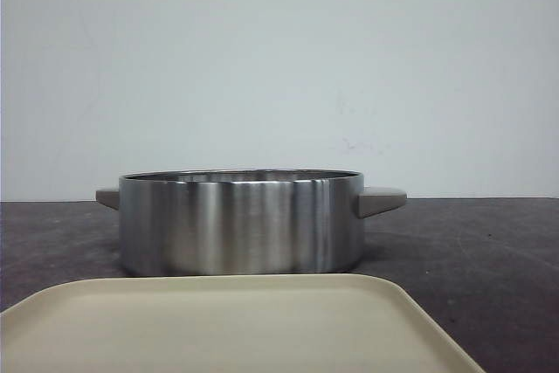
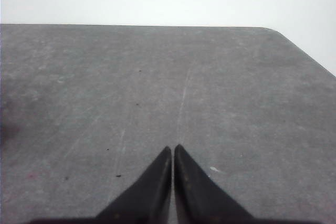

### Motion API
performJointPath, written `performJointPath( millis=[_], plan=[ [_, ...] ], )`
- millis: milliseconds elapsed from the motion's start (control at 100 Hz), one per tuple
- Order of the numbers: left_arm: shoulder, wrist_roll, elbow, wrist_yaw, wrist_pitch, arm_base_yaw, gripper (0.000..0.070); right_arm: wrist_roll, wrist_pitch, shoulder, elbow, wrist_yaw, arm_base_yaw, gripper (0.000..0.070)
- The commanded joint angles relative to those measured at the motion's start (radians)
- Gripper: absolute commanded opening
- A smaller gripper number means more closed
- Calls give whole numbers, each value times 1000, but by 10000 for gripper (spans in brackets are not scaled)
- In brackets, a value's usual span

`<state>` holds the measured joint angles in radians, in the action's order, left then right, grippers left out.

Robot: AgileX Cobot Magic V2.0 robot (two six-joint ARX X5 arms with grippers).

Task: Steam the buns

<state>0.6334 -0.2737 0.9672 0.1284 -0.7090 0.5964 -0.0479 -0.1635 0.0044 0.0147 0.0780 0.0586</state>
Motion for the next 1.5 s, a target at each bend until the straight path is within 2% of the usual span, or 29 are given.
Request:
performJointPath(
  millis=[0, 700, 760, 820, 910, 1100, 1200, 1330, 1490],
  plan=[
    [3, 0, 12, 3, 9, 7, 0, 11, 6, -1, -2, 1, 2, 0],
    [-2, 2, 12, 3, 6, 0, 0, 11, 6, -1, -2, 1, 2, 0],
    [-32, 67, 11, 3, 3, -23, 0, 11, 6, -1, -2, 1, 2, 0],
    [-56, 79, -2, 3, 13, -59, 0, 11, 6, -1, -2, 1, 2, 0],
    [-118, 77, -81, -9, 118, -140, 0, 11, 6, -1, -2, 1, 2, 0],
    [-312, 69, -414, -132, 496, -288, 0, 11, 6, -1, -2, 1, 2, 0],
    [-410, 45, -587, -189, 652, -362, 0, 11, 6, -1, -2, 1, 2, 0],
    [-523, -14, -766, -196, 754, -452, 0, 11, 6, -1, -2, 1, 2, 0],
    [-629, -79, -897, -201, 754, -536, 0, 11, 6, -1, -2, 1, 2, 0]
  ],
)
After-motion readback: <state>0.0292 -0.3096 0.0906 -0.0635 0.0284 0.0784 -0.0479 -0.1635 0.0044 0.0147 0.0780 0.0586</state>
